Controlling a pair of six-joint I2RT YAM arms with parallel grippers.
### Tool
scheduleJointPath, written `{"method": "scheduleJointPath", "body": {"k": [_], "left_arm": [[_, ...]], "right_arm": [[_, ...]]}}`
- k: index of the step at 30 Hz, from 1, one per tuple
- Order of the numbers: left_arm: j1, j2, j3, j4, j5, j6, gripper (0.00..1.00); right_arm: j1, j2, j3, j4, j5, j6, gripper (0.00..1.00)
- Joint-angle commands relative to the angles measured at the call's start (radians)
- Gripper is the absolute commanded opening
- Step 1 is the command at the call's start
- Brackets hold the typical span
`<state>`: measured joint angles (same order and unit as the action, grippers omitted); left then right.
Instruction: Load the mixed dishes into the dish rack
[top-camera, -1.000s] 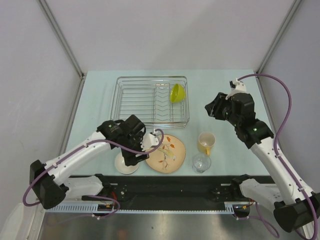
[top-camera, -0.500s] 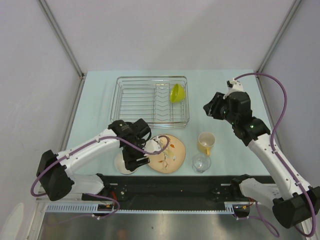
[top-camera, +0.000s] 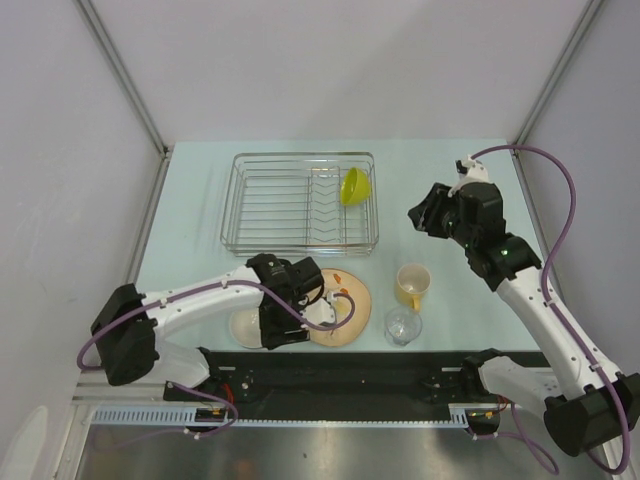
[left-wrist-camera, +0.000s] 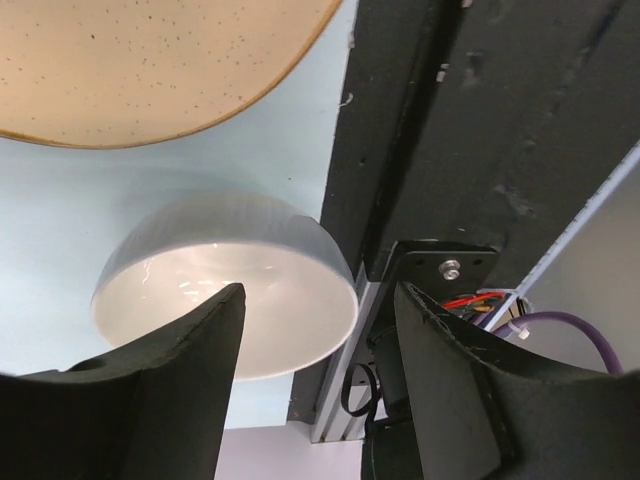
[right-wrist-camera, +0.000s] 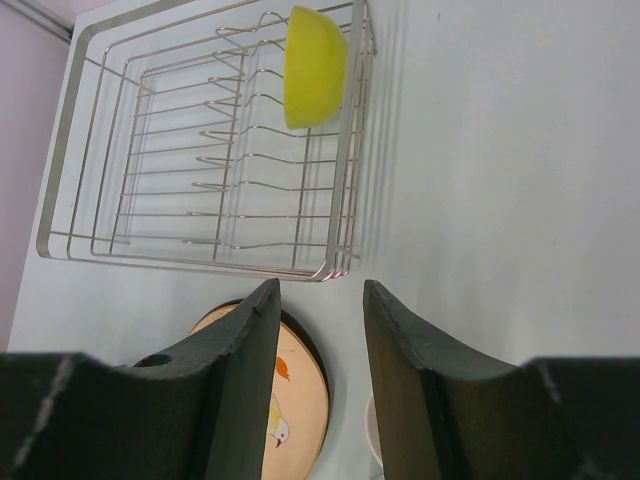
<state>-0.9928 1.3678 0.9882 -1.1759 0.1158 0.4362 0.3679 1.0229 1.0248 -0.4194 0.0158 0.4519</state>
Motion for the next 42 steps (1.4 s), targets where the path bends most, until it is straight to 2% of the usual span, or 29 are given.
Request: {"method": "scheduleJointPath", "body": {"k": [1,11,23,25,28,29,31,33,42], "left_arm": [[-0.003,0.023,-0.026,0.058,-0.062,-0.048,0.65],[-0.004,0.088,-0.043,0.156,-0.113,-0.100,0.63],[-0.003,0.145,-0.069,0.208,-0.150,-0.109,0.54],[-0.003,0.134,-0.069,0.208,-0.151,-0.109,0.50],[0.002,0.122,-0.068,0.205,-0.162,-0.111,0.35],[0.005,0.119,-0.068,0.203,-0.162,-0.109,0.25],[0.016,0.106,-0.068,0.199,-0.168,-0.113,0.17],[0.025,0.096,-0.066,0.202,-0.176,-0.116,0.03],[0.057,0.037,0.010,0.138,-0.214,-0.128,0.00]], "right_arm": [[-0.024,-0.006,0.001,0.036,-0.007,-0.013,0.44],[-0.070,0.026,0.001,0.047,-0.076,-0.032,0.44],[-0.089,0.028,0.017,0.034,-0.082,-0.036,0.44],[-0.087,0.028,0.017,0.034,-0.082,-0.036,0.44],[-0.089,0.029,0.017,0.034,-0.082,-0.036,0.44],[-0.089,0.029,0.017,0.034,-0.082,-0.036,0.44],[-0.089,0.028,0.017,0.033,-0.083,-0.039,0.44],[-0.089,0.028,0.017,0.034,-0.082,-0.041,0.44],[-0.089,0.017,0.017,0.037,-0.089,-0.038,0.44]]}}
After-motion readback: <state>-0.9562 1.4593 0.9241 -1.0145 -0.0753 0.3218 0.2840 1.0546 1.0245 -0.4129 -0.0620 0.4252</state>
